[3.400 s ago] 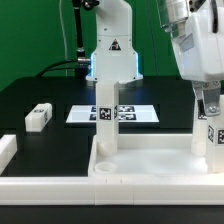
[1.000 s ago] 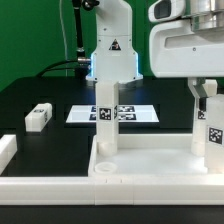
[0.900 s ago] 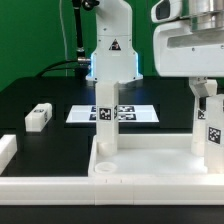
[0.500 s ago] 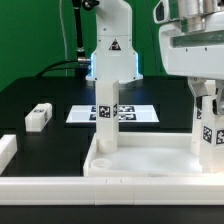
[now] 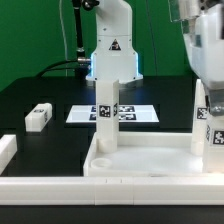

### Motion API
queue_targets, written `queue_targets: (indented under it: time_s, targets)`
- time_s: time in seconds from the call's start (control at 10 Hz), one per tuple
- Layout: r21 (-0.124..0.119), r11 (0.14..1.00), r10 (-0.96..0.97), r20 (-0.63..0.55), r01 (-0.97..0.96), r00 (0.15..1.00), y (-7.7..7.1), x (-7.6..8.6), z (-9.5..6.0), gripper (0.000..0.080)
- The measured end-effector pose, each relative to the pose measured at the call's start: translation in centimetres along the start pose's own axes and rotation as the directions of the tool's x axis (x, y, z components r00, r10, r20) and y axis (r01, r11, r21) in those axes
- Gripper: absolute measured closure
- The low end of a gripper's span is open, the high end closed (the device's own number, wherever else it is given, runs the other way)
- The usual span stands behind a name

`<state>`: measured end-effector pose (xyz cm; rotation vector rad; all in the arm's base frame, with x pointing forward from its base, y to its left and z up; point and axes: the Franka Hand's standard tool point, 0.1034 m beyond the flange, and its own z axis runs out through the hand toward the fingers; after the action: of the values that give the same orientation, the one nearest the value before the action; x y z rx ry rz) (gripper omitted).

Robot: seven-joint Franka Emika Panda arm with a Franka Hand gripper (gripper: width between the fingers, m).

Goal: Assemble desk

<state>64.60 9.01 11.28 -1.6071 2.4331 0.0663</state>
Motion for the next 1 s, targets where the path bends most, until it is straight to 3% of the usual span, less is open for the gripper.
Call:
queue_targets:
  time_s: [0.2,0.6,0.7,0.8,1.0]
  targets:
    - [0.032,0.992,0.125,0.021,-0.126,0.992,0.1,0.2,0.0,0.0487]
    - [0.029,0.986,0.162,0.015,-0.163,0.987,0.1,0.7,0.0,0.0434]
    - [0.030,0.986,0.161,0.016,-0.162,0.987,0.1,0.7,0.0,0.0238]
    - [0.037,0.989,0.142,0.027,-0.143,0.989,-0.2,0.3,-0.7,0.0177]
    - [0.086,0.994,0.066,0.068,-0.072,0.995,-1.6,0.1,-4.5,0.0157]
